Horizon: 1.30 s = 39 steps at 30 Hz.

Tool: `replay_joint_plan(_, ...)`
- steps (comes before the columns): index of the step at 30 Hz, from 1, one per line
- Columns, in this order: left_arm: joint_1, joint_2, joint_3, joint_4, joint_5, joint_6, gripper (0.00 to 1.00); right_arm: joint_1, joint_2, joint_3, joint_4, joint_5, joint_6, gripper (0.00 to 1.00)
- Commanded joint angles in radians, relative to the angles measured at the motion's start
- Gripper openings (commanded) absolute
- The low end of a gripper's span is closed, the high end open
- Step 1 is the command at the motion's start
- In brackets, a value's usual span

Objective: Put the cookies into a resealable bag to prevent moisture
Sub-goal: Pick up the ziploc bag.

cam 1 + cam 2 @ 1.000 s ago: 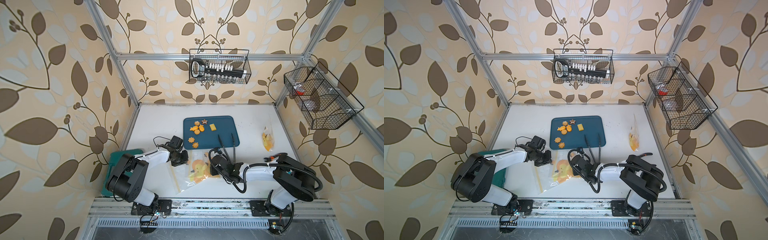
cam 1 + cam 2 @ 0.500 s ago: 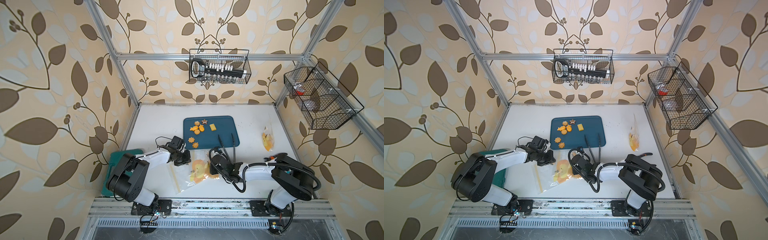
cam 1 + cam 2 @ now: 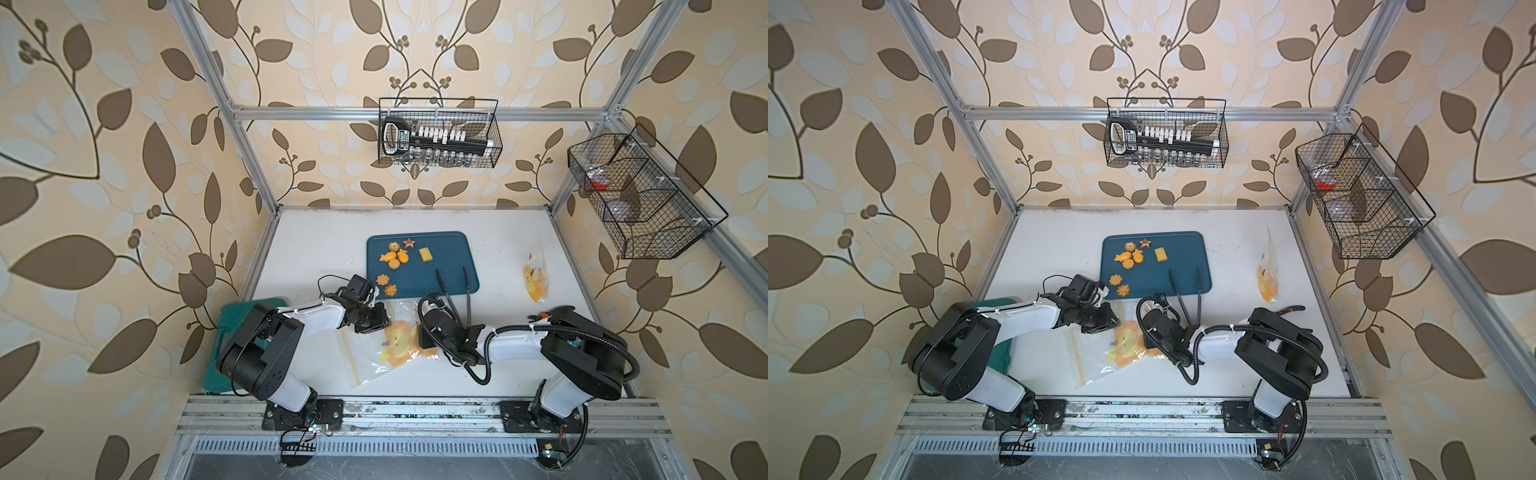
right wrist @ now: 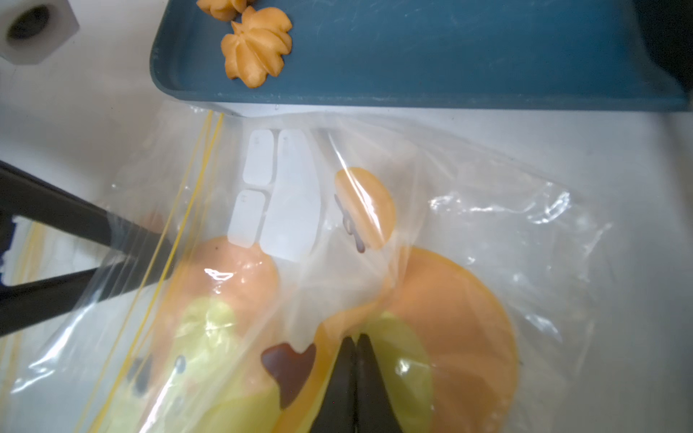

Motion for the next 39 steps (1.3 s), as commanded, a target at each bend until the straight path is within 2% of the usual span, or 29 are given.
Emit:
replay_joint_plan(1,-0.022,0.014,-0.002,0.009,-0.004,-0.018,0.19,-0.004,0.037,-0.018,-0.087,-0.025,0.013,0.0)
replay_joint_plan(3,-0.03,0.01,-0.003,0.005,-0.02,-0.026,0.22,-0.005,0.034,-0.02,-0.085,-0.024,0.015,0.0)
replay_joint_plan(6,-0.036,0.003,-0.007,0.008,-0.023,-0.033,0.35,-0.006,0.035,-0.024,-0.079,-0.025,0.016,0.0)
replay_joint_plan(8,-0.04,-0.006,-0.011,0.013,-0.019,-0.04,0.37,-0.005,0.035,-0.025,-0.077,-0.027,0.016,0.0)
replay_joint_plan(11,-0.044,-0.015,-0.015,0.029,-0.006,-0.051,0.37,-0.008,0.033,-0.031,-0.068,-0.027,0.021,0.0)
replay_joint_plan(18,-0.087,-0.012,-0.002,0.034,-0.022,-0.067,0.21,-0.014,0.028,-0.054,-0.034,-0.037,0.036,0.0)
replay_joint_plan(21,-0.104,-0.016,0.004,0.039,-0.025,-0.072,0.21,-0.022,0.024,-0.069,-0.012,-0.049,0.046,0.0)
replay_joint_plan(24,-0.113,-0.029,0.003,0.042,-0.027,-0.077,0.41,-0.036,0.02,-0.086,0.017,-0.07,0.056,0.0)
replay_joint_plan(27,-0.113,-0.046,-0.001,0.044,-0.032,-0.083,0.55,-0.047,0.014,-0.1,0.033,-0.081,0.064,0.0)
replay_joint_plan(32,-0.114,-0.049,0.005,0.044,-0.038,-0.087,0.63,-0.055,-0.007,-0.121,0.037,-0.069,0.071,0.0)
replay_joint_plan(34,-0.115,-0.042,0.008,0.05,-0.039,-0.088,0.63,-0.06,-0.019,-0.132,0.04,-0.065,0.073,0.0)
replay_joint_plan(39,-0.124,-0.013,0.012,0.073,-0.042,-0.097,0.49,-0.071,-0.036,-0.16,0.06,-0.071,0.076,0.0)
